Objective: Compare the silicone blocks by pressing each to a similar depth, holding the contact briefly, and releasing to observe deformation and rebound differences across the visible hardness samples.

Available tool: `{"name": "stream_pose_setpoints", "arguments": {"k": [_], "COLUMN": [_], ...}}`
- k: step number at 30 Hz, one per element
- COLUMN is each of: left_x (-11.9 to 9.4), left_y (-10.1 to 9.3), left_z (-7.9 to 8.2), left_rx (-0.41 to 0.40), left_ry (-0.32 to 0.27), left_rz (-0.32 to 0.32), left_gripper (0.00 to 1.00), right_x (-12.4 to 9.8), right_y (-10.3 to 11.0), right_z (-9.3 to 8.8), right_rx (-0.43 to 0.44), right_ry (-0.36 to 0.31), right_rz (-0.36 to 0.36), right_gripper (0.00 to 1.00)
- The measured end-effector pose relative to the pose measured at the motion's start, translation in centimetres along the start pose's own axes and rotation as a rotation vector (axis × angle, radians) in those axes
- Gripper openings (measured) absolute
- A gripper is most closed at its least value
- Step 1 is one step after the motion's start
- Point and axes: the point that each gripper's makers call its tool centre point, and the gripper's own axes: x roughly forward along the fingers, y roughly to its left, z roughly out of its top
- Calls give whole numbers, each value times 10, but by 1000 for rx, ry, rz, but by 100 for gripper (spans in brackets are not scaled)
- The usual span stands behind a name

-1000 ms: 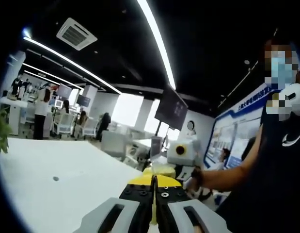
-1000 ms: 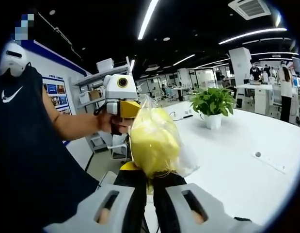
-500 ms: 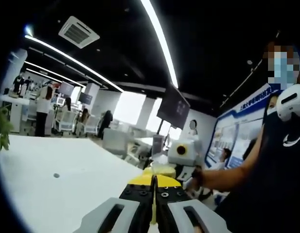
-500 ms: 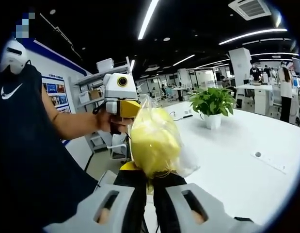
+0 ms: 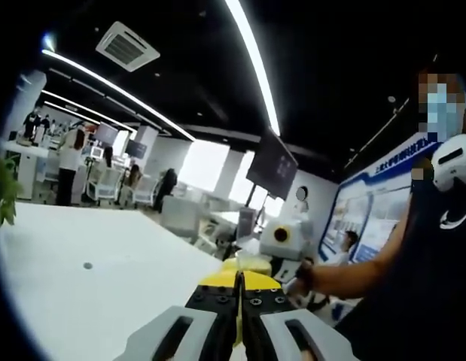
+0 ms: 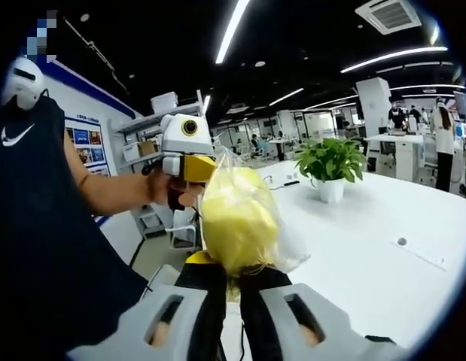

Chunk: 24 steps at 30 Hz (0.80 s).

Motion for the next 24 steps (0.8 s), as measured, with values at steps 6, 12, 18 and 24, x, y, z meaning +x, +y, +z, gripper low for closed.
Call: {"name": "stream_pose_setpoints", "arguments": {"k": [6, 12, 18, 24], "left_x": [0, 0, 1, 1], "left_y": [1, 3, 2, -1], "left_z": [1, 0, -4, 2], "left_rx": [4, -27, -12, -13], "left_ry": [5, 3, 6, -10], "left_rz": [12, 18, 24, 10], "left_gripper": [0, 0, 0, 0], "right_x": [0, 2, 1, 1], "right_y": [-1, 1, 1, 0], "right_z": [1, -3, -5, 1], "right_rx": [14, 12, 26, 18], "right_ry": [4, -15, -25, -66], "right_rz": [-6, -23, -21, -24], "right_gripper": [1, 3, 5, 7]}}
